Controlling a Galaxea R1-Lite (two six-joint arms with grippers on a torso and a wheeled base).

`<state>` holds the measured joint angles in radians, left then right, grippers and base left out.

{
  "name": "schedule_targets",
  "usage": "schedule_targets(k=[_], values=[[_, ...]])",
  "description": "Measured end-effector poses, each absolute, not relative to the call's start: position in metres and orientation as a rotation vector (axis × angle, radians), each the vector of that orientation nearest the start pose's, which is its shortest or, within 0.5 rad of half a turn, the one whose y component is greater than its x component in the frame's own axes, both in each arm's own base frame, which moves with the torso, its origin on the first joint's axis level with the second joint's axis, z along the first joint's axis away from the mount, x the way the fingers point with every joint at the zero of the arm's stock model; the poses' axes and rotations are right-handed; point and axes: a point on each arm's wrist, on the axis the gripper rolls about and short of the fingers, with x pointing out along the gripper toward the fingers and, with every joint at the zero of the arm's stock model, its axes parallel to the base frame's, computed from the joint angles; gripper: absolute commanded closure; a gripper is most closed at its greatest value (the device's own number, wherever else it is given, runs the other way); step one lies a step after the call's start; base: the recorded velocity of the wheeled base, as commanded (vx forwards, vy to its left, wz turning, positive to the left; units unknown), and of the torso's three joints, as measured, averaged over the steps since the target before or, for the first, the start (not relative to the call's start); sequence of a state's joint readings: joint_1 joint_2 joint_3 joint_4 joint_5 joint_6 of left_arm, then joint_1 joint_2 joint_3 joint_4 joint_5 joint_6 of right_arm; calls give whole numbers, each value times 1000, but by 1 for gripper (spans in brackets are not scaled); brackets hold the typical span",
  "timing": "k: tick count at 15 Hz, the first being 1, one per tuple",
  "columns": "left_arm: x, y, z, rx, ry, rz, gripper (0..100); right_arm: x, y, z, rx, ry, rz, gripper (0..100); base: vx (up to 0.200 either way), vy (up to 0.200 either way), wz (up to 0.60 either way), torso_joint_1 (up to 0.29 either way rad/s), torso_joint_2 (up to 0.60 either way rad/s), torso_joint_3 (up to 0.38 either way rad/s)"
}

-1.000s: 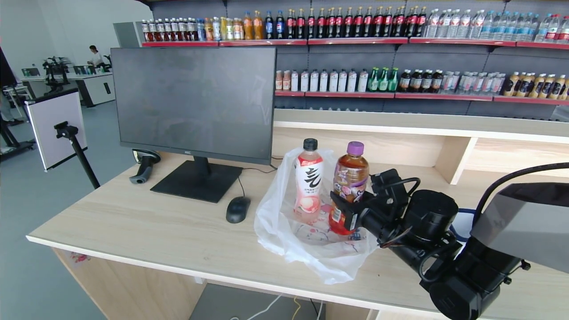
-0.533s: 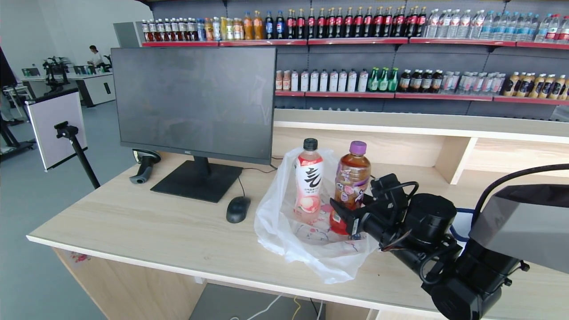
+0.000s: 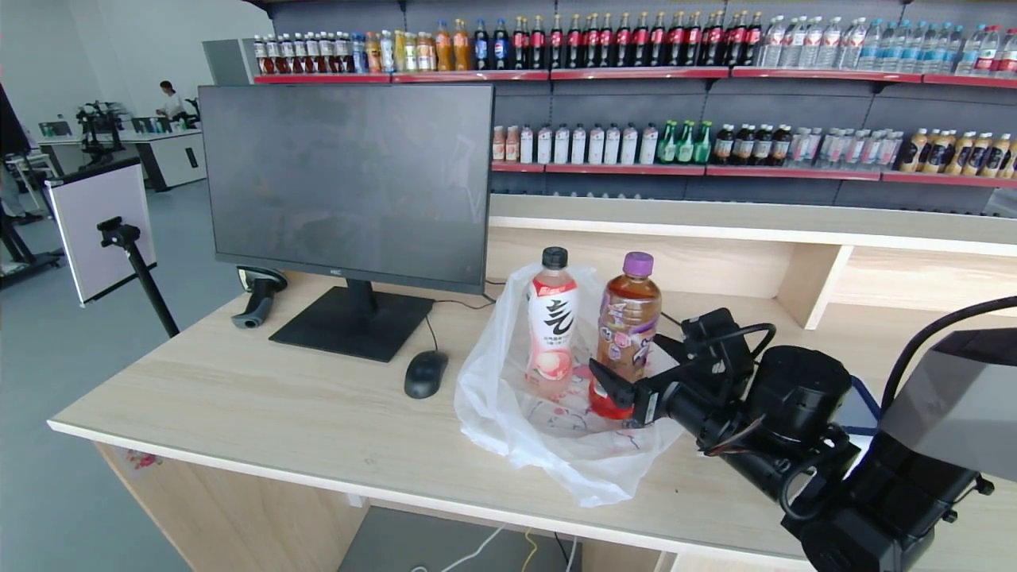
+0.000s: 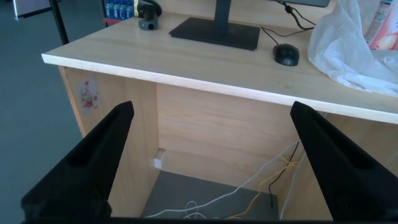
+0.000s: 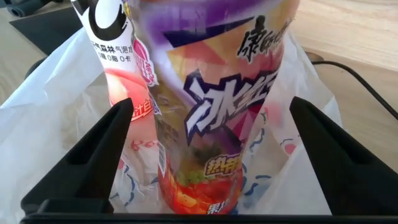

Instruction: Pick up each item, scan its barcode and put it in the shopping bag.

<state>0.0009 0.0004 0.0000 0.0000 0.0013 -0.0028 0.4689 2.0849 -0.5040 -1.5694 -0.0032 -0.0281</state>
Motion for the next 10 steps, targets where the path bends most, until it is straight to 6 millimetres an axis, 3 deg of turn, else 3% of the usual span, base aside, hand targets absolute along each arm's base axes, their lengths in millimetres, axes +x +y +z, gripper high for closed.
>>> schedule_targets(k=[5,7,10], values=[[-23,0,75,-2,0,3,0,260,122,117,-20,-55,435,0,0,0,0,0,0,0],[-23,0,75,0,0,2,0,236,110,133,-14,-90,431,0,0,0,0,0,0,0],[-23,0,75,-2,1,2,0,182,89,153,1,-150,451,0,0,0,0,0,0,0]])
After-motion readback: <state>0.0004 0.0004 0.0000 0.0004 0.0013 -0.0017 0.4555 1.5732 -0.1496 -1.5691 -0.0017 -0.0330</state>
